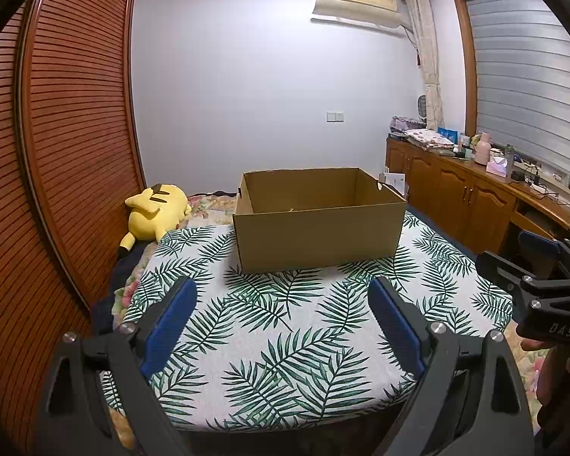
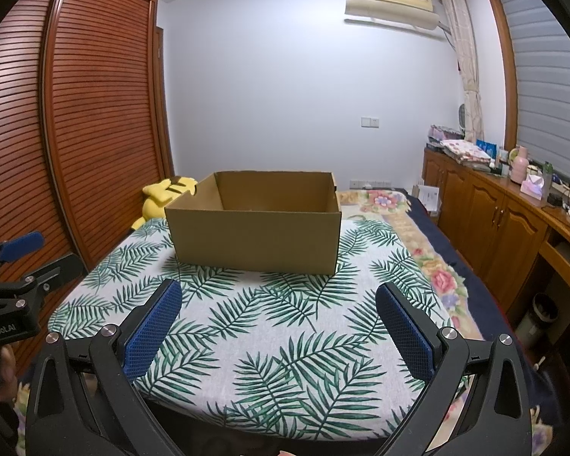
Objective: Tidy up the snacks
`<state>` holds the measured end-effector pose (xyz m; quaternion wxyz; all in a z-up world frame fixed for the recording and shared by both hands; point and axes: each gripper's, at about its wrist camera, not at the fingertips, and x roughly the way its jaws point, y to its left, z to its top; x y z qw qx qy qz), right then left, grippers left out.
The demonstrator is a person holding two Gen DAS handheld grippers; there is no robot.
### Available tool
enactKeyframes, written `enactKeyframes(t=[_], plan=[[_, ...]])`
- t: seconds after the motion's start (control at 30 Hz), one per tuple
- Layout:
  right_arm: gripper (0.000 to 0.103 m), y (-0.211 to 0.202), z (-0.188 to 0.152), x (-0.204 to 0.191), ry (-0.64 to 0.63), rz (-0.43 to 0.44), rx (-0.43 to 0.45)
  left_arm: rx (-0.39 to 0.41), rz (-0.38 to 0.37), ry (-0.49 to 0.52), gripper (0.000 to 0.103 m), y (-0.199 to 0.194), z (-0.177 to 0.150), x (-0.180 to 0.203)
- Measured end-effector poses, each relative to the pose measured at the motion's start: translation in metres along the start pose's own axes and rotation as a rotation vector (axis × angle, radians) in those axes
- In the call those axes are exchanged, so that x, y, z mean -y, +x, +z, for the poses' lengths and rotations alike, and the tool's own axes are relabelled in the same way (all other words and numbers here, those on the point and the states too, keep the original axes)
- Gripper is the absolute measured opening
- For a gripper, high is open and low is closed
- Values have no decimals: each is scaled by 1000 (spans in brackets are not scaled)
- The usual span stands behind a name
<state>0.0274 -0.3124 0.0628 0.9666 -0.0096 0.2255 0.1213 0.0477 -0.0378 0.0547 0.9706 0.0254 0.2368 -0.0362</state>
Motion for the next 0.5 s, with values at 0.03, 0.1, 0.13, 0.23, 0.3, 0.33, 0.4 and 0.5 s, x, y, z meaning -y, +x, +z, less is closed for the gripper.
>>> enactKeyframes(t=[0.03, 0.1, 0.13, 0.23, 0.3, 0.33, 0.4, 0.5], plan=[[103, 0, 0, 0, 1, 0, -1, 0, 0, 0, 93, 0, 0, 0], [103, 0, 0, -1, 0, -1, -1, 1, 1, 0, 93, 0, 0, 0], [103, 0, 0, 0, 0, 0, 0, 1, 2, 0, 93, 0, 0, 0], [103, 0, 0, 0, 0, 0, 0, 2, 1, -2, 93, 0, 0, 0], [103, 0, 0, 0, 0, 0, 0, 3, 2, -2, 93, -1, 0, 1], [103, 0, 0, 0, 0, 0, 0, 3, 1, -2, 93, -1, 0, 1], [103, 0, 0, 0, 0, 0, 0, 2, 1, -1, 93, -1, 0, 1], [103, 0, 0, 0, 0, 0, 0, 3, 2, -2, 93, -1, 0, 1]])
